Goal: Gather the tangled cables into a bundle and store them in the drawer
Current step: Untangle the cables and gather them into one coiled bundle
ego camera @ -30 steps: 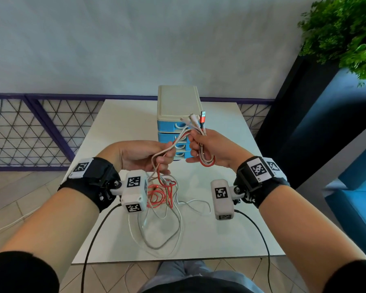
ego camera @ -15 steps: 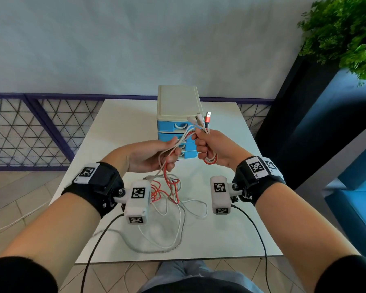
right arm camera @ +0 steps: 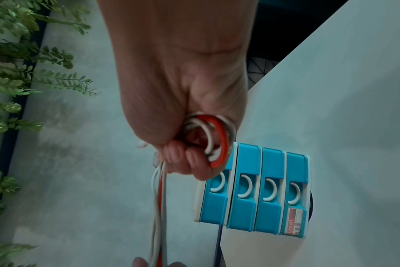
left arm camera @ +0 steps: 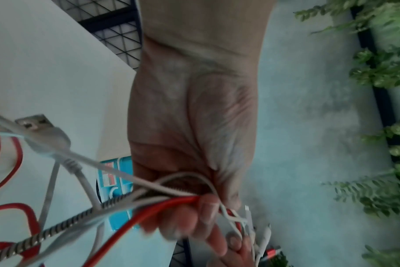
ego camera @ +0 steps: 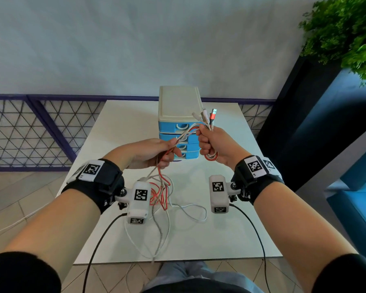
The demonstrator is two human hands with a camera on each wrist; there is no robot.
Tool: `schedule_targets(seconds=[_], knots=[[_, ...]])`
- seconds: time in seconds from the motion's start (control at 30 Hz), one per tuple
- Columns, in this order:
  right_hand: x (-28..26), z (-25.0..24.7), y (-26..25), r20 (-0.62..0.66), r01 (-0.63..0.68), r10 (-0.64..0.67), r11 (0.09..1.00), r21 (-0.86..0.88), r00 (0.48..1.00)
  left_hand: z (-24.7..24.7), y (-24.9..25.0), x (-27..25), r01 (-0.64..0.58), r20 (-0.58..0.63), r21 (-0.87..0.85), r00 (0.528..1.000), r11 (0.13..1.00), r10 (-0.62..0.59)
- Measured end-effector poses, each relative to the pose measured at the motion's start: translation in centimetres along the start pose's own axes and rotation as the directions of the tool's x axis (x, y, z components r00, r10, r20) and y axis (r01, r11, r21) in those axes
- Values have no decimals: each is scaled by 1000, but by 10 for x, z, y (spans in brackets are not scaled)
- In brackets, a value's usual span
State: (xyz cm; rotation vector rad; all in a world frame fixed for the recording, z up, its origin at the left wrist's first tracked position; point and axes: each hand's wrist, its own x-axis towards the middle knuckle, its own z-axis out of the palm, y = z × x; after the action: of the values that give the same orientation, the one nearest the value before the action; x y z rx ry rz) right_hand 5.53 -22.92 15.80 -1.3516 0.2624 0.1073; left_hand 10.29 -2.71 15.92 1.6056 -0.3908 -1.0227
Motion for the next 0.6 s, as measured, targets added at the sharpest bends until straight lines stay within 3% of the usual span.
schedule_targets(seconds=[0.2,0.33,0.47,0.53,0.6], knots=[[3,3,0,-15,21,-21,1000,4,1000,-6,-2,-6,-3,168,-185,985,983,35],[6,6,0,-23,13,-13,1000,8,1000,0,0,-6,-53,104,-198,992,979,75],[7,9,-2,11,-20,20,1000,-16,1000,19,2,-1,-160,-93,37,982,986,163],[6,12,-3,46,-58,57,998,14,997,31,3,2,-199,-208,235,946,951,250],[6,12,-4,62,-90,84,990,108,995,42,6,4,-183,-287,499,888,847,361]])
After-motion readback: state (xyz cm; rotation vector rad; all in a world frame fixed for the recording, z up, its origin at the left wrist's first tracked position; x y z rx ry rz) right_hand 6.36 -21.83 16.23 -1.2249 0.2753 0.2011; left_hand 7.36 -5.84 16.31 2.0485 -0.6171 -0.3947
